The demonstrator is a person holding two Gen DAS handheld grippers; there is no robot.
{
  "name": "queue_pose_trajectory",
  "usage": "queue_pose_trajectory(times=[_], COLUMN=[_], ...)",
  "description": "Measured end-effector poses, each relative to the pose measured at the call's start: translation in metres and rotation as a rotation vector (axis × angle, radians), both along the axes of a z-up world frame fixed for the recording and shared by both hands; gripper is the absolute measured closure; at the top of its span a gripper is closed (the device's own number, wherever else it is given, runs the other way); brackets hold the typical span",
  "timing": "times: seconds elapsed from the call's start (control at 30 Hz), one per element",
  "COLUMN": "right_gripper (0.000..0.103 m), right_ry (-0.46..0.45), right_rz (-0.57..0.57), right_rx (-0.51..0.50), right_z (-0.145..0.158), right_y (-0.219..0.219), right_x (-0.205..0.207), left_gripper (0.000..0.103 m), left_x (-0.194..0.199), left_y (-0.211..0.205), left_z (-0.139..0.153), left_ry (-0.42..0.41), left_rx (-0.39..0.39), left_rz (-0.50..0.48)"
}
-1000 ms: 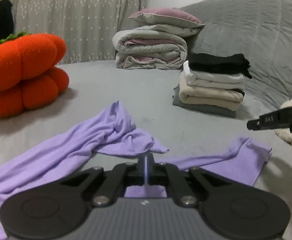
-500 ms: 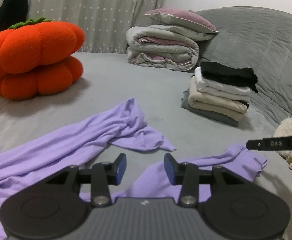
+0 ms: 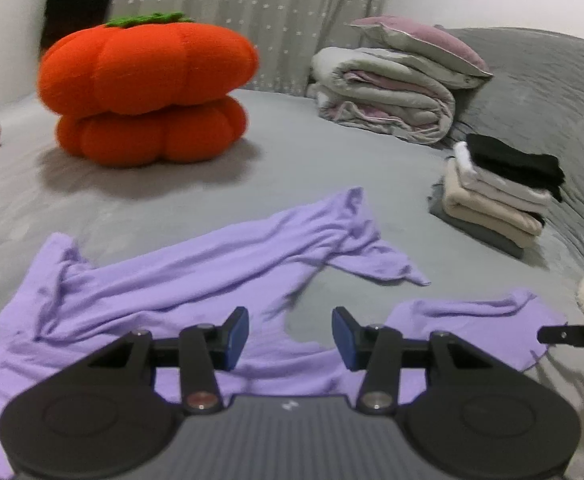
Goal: Fold clothes
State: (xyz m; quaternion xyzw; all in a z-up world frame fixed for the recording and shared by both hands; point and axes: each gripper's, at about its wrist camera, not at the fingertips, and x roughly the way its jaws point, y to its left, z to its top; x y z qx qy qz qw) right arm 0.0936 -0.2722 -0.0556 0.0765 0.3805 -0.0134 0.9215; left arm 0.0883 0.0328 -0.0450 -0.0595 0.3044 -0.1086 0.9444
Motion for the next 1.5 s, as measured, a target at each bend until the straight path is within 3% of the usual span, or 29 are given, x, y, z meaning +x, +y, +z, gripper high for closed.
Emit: queue_pose_trajectory(times=[0.7,1.13,1.37,1.5], right_gripper=[0.065,0.065,0.065,0.065], right_ry=[-0.021,0.018,0.018,-0.002], right_rz=[0.146,0.315,0.445,0.522], right_rx=[0.023,0.155,0.162,0.15], right_z=[0.006,0.011,0.021,0.025], right_y=[0.09,0.176,0.249,0.288], right_x=[0.018,0.04,0.057,0.072], left_gripper=[0.056,0.06,0.061,0.067], left_x=[-0.02,-0.03,-0.041,-0.05], left_y=[0.132,0.199,0.233,0.248], left_z=[-0.003,-0.011,-0.011,-0.015], left_ry=[0.057,0.206,0.249,0.313], left_rx=[-0.018,-0.211,-0.288,-0.347], left_rz=[0.204,0.267,0.312,0.322])
